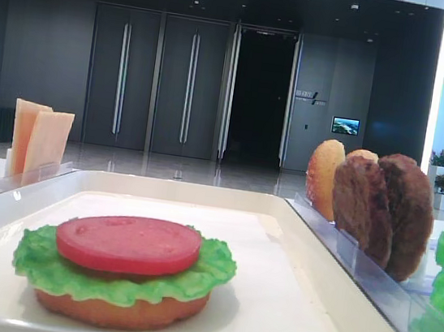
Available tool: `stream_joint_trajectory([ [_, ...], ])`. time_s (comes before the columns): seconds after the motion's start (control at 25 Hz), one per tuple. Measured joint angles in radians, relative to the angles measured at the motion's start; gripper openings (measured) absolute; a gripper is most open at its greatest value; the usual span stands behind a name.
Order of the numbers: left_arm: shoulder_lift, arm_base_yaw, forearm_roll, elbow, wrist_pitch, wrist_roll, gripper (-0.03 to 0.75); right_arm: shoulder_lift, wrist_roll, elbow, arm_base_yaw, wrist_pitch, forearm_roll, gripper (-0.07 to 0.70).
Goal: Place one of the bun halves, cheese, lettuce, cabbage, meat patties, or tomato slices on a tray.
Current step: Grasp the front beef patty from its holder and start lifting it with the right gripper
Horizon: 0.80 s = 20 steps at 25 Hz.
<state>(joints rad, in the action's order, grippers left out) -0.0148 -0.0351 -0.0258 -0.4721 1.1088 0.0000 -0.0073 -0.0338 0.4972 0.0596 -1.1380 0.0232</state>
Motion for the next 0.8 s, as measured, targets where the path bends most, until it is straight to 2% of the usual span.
stream_joint_trajectory([
  [0.24,0.0,0.0,0.0,0.0,0.0,0.0,0.639,0.049,0.0,0.004,0.0,-0.01,0.005,0.541],
  [0.44,0.0,0.0,0.0,0.0,0.0,0.0,0.639,0.234,0.0,0.043,0.0,-0.056,0.029,0.541],
  [0.8,0.0,0.0,0.0,0.0,0.0,0.0,0.639,0.573,0.016,0.161,0.0,-0.065,0.067,0.541],
])
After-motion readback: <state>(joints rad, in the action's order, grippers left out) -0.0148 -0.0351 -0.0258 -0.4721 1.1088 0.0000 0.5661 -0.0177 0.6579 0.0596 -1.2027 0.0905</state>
